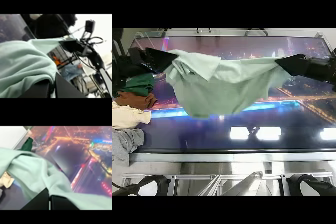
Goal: Fold the shirts.
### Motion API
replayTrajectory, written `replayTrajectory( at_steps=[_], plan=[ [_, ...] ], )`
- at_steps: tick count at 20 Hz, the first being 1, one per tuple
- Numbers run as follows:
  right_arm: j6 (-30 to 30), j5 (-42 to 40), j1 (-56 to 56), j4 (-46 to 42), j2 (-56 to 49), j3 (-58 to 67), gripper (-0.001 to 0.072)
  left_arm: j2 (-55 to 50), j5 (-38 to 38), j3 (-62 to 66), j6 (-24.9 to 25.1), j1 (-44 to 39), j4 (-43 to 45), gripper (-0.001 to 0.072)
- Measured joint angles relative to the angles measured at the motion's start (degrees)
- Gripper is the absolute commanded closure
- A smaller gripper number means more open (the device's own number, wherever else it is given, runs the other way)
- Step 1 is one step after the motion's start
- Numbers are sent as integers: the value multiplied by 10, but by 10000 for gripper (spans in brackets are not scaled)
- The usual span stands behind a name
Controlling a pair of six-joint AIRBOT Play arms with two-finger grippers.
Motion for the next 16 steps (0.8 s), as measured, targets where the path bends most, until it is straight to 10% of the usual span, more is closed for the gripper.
replayTrajectory(
  at_steps=[9, 16],
  plan=[
    [34, -5, -44, -22, 272, 96, 686, 283, -42, 121, -135, 32, -17, 679],
    [137, 35, -45, -104, 213, 136, 685, 240, -108, 218, -208, 130, 14, 678]
  ],
)
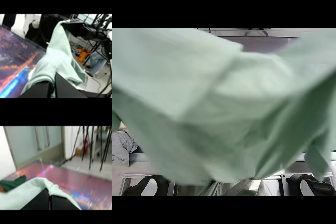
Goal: Fold the shirts.
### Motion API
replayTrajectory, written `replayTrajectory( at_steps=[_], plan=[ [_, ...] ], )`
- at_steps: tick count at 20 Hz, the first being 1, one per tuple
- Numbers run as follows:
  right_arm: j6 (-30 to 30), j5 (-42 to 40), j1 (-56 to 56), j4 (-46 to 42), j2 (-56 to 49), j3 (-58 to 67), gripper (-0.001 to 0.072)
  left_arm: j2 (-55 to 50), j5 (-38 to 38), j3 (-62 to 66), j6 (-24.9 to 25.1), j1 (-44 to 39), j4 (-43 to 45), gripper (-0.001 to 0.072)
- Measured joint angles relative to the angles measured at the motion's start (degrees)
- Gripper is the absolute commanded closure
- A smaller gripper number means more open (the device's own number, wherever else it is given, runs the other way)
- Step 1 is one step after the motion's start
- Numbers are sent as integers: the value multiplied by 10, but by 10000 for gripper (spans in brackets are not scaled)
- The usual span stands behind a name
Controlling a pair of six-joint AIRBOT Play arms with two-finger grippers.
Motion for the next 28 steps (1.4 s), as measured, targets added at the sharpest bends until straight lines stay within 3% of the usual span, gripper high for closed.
replayTrajectory(
  at_steps=[3, 4, 5, 7, 9, 10, 14, 15, 18, 21, 24, 28],
  plan=[
    [17, 14, 21, -10, -102, -51, 685, -95, -6, -62, 0, -46, 112, 676],
    [20, 11, 27, -14, -139, -74, 685, -137, 0, -89, 9, -69, 155, 611],
    [23, 2, 34, -15, -179, -100, 685, -181, 9, -112, 22, -90, 183, 462],
    [27, -29, 43, -18, -263, -147, 648, -283, 52, -143, 52, -125, 226, 460],
    [27, -76, 47, -19, -346, -174, 187, -388, 101, -138, 80, -144, 231, 458],
    [23, -97, 47, -18, -383, -177, 128, -438, 116, -122, 89, -147, 218, 456],
    [5, -102, 11, -43, -469, -129, 128, -571, 82, -37, 105, -125, 85, 158],
    [5, -91, -4, -62, -475, -111, 128, -581, 61, -22, 104, -116, 67, 54],
    [12, -70, -54, -136, -490, -56, 130, -568, 2, -8, 78, -102, 65, 41],
    [16, -55, -83, -183, -522, -21, 138, -499, -14, -68, 55, -113, 148, 41],
    [0, -26, -88, -202, -578, 16, 139, -403, 1, -196, 40, -146, 238, 42],
    [-15, 28, -75, -208, -658, 94, 140, -286, 60, -401, 17, -191, 293, 42]
  ],
)
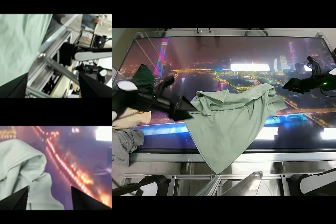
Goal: Fold the shirts.
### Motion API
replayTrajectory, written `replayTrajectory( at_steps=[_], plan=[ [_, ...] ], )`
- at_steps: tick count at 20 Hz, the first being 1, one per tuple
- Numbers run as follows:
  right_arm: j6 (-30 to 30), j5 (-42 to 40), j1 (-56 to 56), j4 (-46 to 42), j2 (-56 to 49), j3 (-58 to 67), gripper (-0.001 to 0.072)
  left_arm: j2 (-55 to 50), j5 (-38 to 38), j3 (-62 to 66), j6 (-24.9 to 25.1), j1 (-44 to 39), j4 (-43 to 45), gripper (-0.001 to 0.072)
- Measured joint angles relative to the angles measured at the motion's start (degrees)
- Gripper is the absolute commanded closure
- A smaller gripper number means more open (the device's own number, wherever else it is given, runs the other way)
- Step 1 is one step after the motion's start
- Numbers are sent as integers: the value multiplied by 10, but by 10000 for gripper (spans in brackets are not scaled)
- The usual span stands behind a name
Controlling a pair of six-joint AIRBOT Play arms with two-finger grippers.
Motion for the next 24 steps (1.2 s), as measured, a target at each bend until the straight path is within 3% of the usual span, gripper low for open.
replayTrajectory(
  at_steps=[2, 3, 4, 10, 16, 17, 18, 24],
  plan=[
    [-4, 27, 13, -1, -37, 45, 161, 49, 44, -97, -17, -23, 12, 42],
    [-6, 39, 21, -2, -55, 67, 284, 71, 66, -143, -25, -35, 16, 42],
    [-6, 49, 29, -2, -70, 86, 298, 91, 86, -181, -37, -46, 19, 42],
    [12, 87, 64, -19, -131, 147, 297, 180, 167, -336, -121, -100, 26, 43],
    [27, 99, 70, -34, -141, 157, 297, 193, 253, -390, -172, -178, 26, 43],
    [28, 102, 71, -35, -141, 157, 297, 181, 269, -393, -175, -193, 26, 43],
    [29, 103, 71, -35, -141, 157, 297, 166, 289, -393, -176, -208, 23, 108],
    [31, 118, 70, -38, -141, 158, 297, 70, 305, -322, -116, -276, -8, 113]
  ],
)
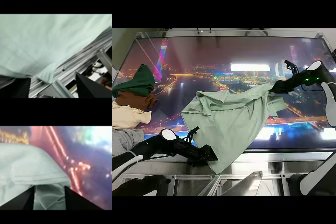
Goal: Fold the shirts.
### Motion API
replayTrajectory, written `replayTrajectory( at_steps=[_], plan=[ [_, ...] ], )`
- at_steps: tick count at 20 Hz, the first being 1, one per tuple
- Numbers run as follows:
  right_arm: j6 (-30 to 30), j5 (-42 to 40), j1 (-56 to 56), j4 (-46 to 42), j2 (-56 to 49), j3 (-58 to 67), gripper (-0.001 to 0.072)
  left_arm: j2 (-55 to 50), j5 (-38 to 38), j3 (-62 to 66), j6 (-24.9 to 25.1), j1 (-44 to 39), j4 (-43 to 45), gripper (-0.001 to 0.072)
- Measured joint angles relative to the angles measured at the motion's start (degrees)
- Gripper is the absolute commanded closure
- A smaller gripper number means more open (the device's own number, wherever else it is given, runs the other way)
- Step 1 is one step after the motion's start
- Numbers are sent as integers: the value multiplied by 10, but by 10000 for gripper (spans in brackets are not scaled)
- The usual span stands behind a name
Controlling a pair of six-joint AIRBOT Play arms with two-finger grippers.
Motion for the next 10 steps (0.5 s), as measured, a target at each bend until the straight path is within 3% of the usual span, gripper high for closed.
replayTrajectory(
  at_steps=[3, 4, 10],
  plan=[
    [0, 4, -1, 0, 0, 0, 297, -17, -8, 28, 22, 12, -1, 116],
    [0, 5, -1, -2, 0, 0, 298, -16, -10, 34, 25, 25, 0, 158],
    [2, 5, -1, -2, 0, 0, 298, 66, -157, 42, 37, 172, 7, 162]
  ],
)
